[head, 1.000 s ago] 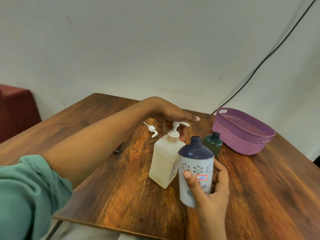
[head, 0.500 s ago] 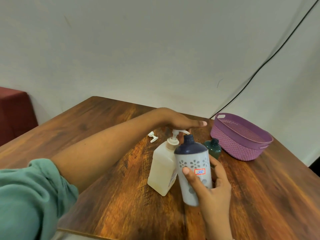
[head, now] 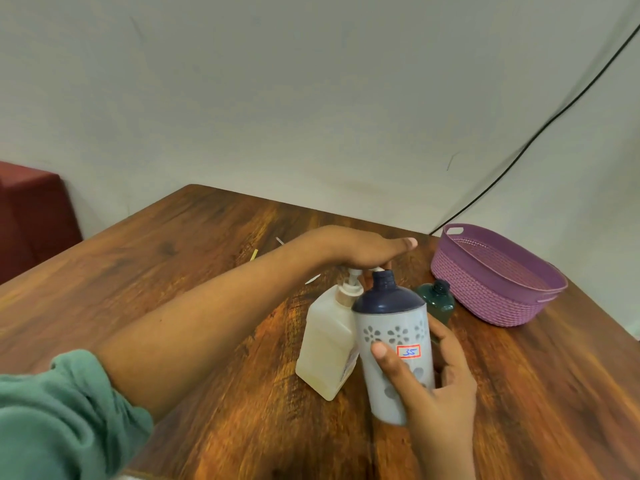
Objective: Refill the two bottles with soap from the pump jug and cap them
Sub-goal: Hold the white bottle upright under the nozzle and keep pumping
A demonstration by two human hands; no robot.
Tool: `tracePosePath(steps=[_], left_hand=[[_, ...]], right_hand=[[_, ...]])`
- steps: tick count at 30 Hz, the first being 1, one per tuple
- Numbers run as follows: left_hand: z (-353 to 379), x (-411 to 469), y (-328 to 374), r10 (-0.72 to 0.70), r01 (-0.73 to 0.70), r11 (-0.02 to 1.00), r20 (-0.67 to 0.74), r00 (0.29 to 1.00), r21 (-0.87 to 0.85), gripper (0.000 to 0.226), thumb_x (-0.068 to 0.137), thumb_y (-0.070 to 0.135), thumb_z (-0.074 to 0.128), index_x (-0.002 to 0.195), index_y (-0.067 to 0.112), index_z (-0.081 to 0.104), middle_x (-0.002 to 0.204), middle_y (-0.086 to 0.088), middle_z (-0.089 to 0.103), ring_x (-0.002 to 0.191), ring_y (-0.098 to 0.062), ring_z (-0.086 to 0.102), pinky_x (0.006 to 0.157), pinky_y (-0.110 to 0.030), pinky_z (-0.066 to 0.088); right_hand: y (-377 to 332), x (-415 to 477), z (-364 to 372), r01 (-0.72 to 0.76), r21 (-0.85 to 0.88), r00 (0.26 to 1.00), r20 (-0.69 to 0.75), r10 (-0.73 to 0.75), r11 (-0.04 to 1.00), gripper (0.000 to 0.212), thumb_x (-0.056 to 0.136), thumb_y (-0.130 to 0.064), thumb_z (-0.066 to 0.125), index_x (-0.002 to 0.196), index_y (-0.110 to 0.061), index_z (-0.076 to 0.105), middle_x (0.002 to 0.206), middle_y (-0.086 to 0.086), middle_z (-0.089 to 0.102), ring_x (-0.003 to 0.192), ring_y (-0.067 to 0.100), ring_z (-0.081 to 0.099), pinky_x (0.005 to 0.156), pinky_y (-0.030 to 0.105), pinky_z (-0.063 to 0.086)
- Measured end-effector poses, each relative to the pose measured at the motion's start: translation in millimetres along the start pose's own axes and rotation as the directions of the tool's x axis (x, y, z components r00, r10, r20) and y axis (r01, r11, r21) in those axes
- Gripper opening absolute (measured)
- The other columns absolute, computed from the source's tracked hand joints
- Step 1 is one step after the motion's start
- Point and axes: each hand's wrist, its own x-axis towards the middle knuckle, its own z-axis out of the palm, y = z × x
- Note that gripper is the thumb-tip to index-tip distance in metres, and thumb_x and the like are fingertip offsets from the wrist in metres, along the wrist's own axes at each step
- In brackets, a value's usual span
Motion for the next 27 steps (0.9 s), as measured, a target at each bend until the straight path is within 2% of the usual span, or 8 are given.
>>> tracePosePath(steps=[4,7,9,12,16,19,22,27], left_hand=[[5.9,0.6,-2.0,0.033,-0.033,0.999,-0.006,0.999,0.003,0.049,0.102,0.040,0.018,0.106,0.011,0.058,0.122,-0.014,0.057,0.111,-0.026,0.051,0.104,-0.040,0.034],[9.3,0.8,-0.3,0.017,-0.016,0.998,-0.022,1.000,0.056,0.036,0.104,0.021,0.024,0.114,0.006,0.055,0.115,-0.014,0.057,0.100,-0.026,0.054,0.093,-0.033,0.041],[10.2,0.3,1.9,0.022,-0.021,0.996,-0.014,1.000,0.081,0.034,0.104,0.021,0.024,0.110,0.007,0.055,0.108,-0.013,0.058,0.092,-0.023,0.055,0.086,-0.031,0.042],[0.7,-2.7,6.7,0.041,-0.043,0.992,0.026,0.999,0.120,0.034,0.104,0.029,0.022,0.098,0.012,0.050,0.093,-0.006,0.056,0.080,-0.016,0.054,0.078,-0.027,0.042],[-6.5,4.9,2.4,0.034,-0.041,0.981,0.042,0.999,0.190,0.047,0.102,0.041,0.023,0.088,0.011,0.056,0.091,-0.009,0.056,0.082,-0.020,0.051,0.083,-0.033,0.043],[0.4,12.1,-4.5,0.069,-0.082,0.950,0.054,0.996,0.300,0.034,0.101,0.020,0.033,0.108,0.001,0.060,0.111,-0.018,0.061,0.089,-0.026,0.055,0.075,-0.029,0.043],[6.3,12.0,-7.7,0.084,-0.095,0.943,0.048,0.995,0.320,0.032,0.100,0.017,0.034,0.112,0.001,0.060,0.115,-0.017,0.061,0.102,-0.030,0.058,0.086,-0.033,0.045],[-5.2,13.7,0.4,0.102,-0.146,0.917,0.136,0.986,0.371,0.023,0.099,0.013,0.033,0.090,0.010,0.054,0.096,-0.014,0.058,0.080,-0.021,0.052,0.075,-0.031,0.044]], right_hand=[[0.6,-0.4,-4.3,0.016,-0.022,1.000,0.023,-0.015,1.000,0.064,0.047,-0.035,0.090,0.102,-0.040,0.059,0.093,-0.023,0.066,0.083,-0.001,0.065,0.058,0.011,0.051],[-5.9,-1.0,-11.2,0.023,-0.088,0.999,0.033,-0.020,0.996,0.071,0.040,-0.043,0.092,0.104,-0.039,0.060,0.094,-0.024,0.066,0.083,-0.002,0.065,0.058,0.013,0.052],[-10.9,-0.1,-15.4,0.019,-0.131,0.999,0.036,-0.014,0.991,0.069,0.041,-0.048,0.082,0.106,-0.040,0.060,0.095,-0.026,0.065,0.084,-0.003,0.064,0.060,0.017,0.051],[-17.4,2.5,-16.5,0.019,-0.139,0.999,0.052,-0.011,0.990,0.068,0.045,-0.057,0.086,0.106,-0.042,0.060,0.096,-0.022,0.066,0.084,0.000,0.065,0.064,0.021,0.051],[-18.5,4.5,-14.3,0.006,-0.143,0.998,0.067,0.004,0.990,0.072,0.037,-0.062,0.077,0.104,-0.041,0.062,0.093,-0.014,0.070,0.081,0.005,0.067,0.064,0.025,0.054],[-15.4,5.7,-15.8,-0.014,-0.148,0.997,0.077,0.026,0.989,0.070,0.036,-0.062,0.077,0.101,-0.043,0.062,0.092,-0.017,0.069,0.081,0.003,0.067,0.063,0.022,0.053],[-15.0,6.3,-18.1,-0.020,-0.168,0.995,0.092,0.036,0.986,0.073,0.034,-0.064,0.075,0.103,-0.043,0.061,0.094,-0.021,0.068,0.082,0.000,0.066,0.061,0.019,0.051],[-19.3,8.7,-19.1,-0.033,-0.138,0.995,0.092,0.046,0.990,0.069,0.034,-0.063,0.075,0.099,-0.043,0.062,0.092,-0.019,0.069,0.080,0.002,0.067,0.062,0.021,0.052]])
